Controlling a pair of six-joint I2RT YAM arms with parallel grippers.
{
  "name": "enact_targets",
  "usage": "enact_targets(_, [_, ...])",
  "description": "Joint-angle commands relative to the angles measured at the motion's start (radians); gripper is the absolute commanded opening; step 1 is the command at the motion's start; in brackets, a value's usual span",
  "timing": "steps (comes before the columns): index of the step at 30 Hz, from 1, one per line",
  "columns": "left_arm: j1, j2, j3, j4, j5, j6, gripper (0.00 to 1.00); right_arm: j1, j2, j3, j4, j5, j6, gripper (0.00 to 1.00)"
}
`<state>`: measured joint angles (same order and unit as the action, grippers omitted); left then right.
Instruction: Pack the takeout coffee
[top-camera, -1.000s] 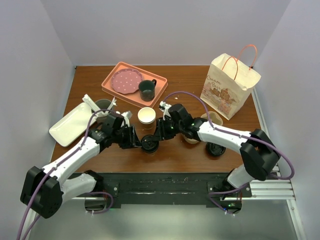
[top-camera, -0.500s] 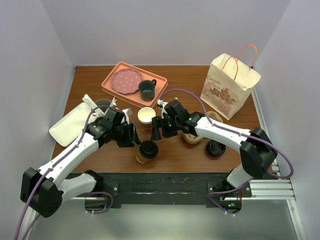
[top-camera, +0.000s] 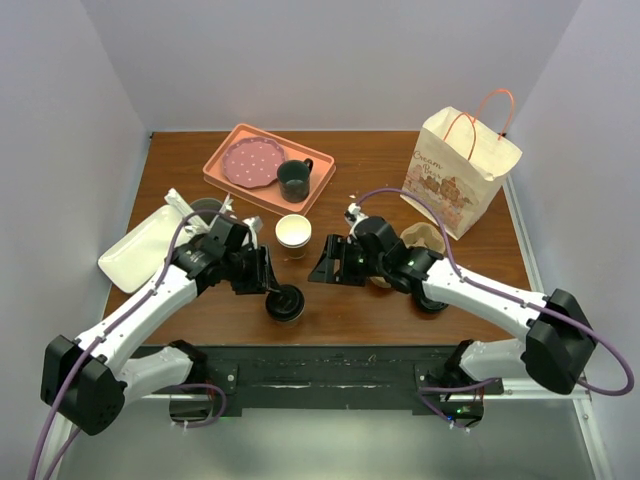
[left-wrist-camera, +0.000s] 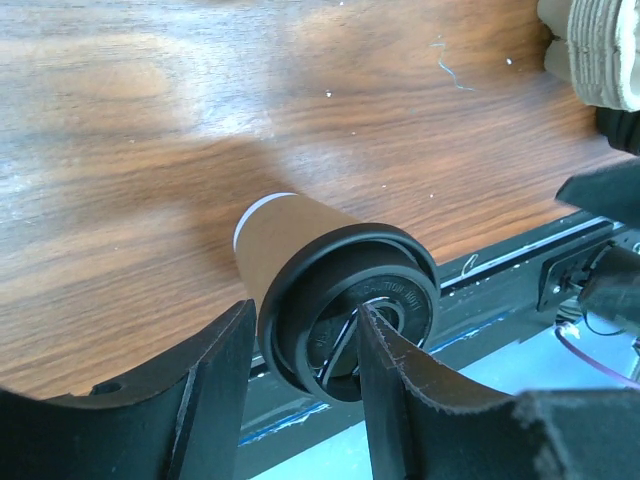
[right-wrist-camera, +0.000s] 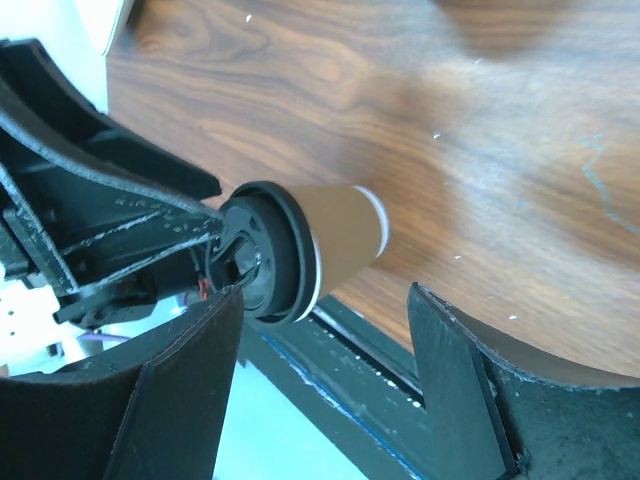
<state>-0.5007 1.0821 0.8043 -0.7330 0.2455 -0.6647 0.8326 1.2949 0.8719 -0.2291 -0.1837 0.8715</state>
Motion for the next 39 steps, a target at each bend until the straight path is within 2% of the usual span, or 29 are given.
enact_targets(1, [-0.004,-0.001,0.006,0.018,-0.014,0.036,0.50,0.049,-0.011,-0.013,0.114,-0.014,0.027,0.70])
enact_targets(11, [-0.006,0.002,0.113,-0.051,-0.095,0.094,0.51,0.126,0.078,0.022,0.112,0.030,0.052,0.67])
enact_targets(18, [-0.006,-0.037,-0.002,-0.002,-0.012,0.070,0.49,0.194,0.116,-0.030,0.226,0.044,0.164,0.64])
enact_targets(24, [-0.006,-0.024,-0.069,0.032,-0.003,0.057,0.47,0.234,0.152,-0.031,0.212,0.079,0.190,0.64])
enact_targets(28, [-0.006,-0.014,-0.120,0.060,0.014,0.039,0.45,0.241,0.152,-0.047,0.140,0.142,0.192,0.59])
enact_targets(30, [-0.006,-0.016,-0.138,0.064,0.012,0.036,0.45,0.241,0.133,-0.076,0.139,0.158,0.192,0.51])
enact_targets(39, [-0.006,-0.007,-0.206,0.098,0.021,0.014,0.43,0.241,0.124,-0.206,0.253,0.184,0.182,0.39])
